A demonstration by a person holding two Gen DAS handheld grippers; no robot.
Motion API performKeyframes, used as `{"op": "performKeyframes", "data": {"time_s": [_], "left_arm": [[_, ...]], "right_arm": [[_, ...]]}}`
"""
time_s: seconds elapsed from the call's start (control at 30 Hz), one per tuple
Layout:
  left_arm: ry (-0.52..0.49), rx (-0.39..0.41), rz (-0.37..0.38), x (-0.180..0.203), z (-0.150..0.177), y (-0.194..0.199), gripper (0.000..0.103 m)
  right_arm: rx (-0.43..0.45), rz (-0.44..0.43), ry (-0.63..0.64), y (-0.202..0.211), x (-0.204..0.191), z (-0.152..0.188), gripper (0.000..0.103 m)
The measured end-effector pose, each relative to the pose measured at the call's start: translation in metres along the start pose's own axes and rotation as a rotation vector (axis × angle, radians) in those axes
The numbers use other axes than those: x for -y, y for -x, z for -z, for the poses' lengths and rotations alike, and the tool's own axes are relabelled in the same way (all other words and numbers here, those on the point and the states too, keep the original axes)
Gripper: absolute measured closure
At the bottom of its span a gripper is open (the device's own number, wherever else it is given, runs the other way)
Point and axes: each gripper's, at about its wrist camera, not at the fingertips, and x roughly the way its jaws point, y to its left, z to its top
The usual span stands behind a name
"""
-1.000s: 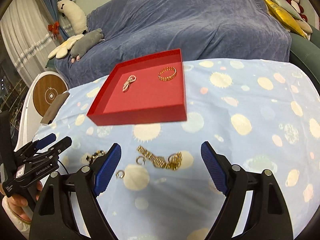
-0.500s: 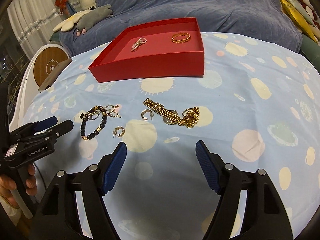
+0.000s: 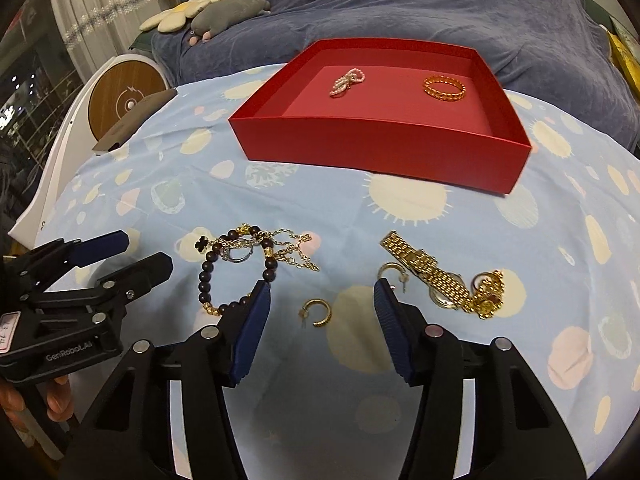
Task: Organize jewelry
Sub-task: 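Grasp the gold chain with black clover pendant with the right tool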
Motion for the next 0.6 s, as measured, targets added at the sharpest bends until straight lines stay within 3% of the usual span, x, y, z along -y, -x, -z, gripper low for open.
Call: {"op": "performKeyframes", "data": {"time_s": [0.1,0.33,0.6], "left_arm": [[0.014,-0.003,0.002,-0.007,0.000,0.001,0.034],[0.040,-0.009,0.014,-0.020,0.003,0.003,0.034],[0.030,-0.008,0.029,-0.016,0.002,0.003,0.034]], "right_arm": [[-0.013,0.019,0.002,-0.013,0.001,-0.002,0.065],[0.008,0.020,0.053,-0.021,-0.011,-0.010,0.067],[0.020,0.028,0.121,-0.024,-0.026,-0.011,0.100]]}}
